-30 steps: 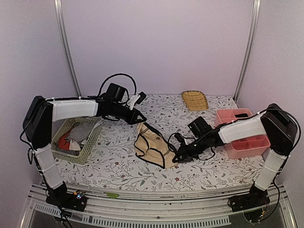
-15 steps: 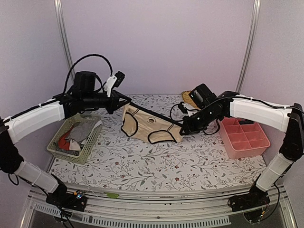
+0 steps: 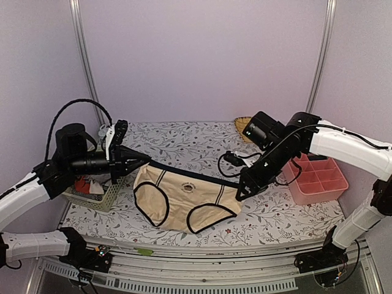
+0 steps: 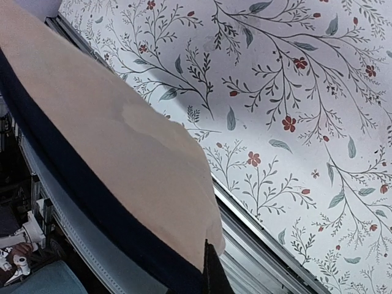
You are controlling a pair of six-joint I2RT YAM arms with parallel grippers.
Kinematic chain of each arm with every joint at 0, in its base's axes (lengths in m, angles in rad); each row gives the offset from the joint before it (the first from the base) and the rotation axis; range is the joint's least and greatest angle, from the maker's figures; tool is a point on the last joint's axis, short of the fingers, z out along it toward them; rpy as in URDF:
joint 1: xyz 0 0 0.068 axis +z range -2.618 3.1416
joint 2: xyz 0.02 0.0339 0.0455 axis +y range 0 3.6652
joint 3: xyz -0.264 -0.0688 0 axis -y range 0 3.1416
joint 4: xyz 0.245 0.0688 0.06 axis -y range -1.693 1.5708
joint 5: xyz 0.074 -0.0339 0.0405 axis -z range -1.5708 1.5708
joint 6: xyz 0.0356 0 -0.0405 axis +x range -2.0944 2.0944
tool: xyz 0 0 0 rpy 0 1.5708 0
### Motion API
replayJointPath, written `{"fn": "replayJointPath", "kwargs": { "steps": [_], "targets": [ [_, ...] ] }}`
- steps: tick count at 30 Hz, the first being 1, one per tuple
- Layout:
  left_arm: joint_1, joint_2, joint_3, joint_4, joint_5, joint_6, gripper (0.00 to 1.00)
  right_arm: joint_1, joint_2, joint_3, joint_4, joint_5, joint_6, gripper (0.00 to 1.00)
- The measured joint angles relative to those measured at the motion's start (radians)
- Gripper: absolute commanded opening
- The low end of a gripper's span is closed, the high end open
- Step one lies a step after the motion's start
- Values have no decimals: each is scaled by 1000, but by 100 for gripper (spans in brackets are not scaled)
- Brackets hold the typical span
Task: Roll the underwear
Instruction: Flatten out the underwear at the corner of the board.
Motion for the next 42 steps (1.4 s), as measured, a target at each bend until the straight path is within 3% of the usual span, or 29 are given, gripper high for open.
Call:
{"fn": "replayJointPath", "kwargs": {
  "steps": [1,2,3,4,6,8,9,13,16,20,24,29,42],
  "targets": [
    [-3,-2,-18,5,-9,-13,2,-11,10,13,-18,-6,-6,0],
    [-6,6,-35,14,-25,-23,11,-27,26,25,-29,-2,-12,11],
    [-6,24,-50,23,-45,-29,24,-46,45,32,-33,11,-20,37],
    [-6,51,-59,34,-70,-27,34,-63,66,37,-35,26,-21,54],
    [-1,137,-63,55,-135,-26,48,-113,135,46,-40,74,-36,67],
    [16,243,-43,50,-219,-24,53,-164,225,59,-46,138,-38,80],
    [28,315,-13,23,-272,-35,54,-180,258,63,-46,164,-36,81],
    [56,474,87,-63,-407,-47,54,-237,322,79,-43,238,-33,76],
    [59,456,95,-100,-426,-59,51,-252,303,105,-16,220,-29,64],
    [43,391,85,-123,-357,-58,42,-251,249,70,76,87,-13,49],
    [-42,426,83,-138,-294,-74,37,-248,218,-38,171,-60,28,46],
    [-172,618,90,-149,-269,-124,29,-246,218,-126,234,-150,72,45],
    [-185,961,351,-275,-360,-105,20,-252,201,-208,303,-190,100,43]
  ]
}}
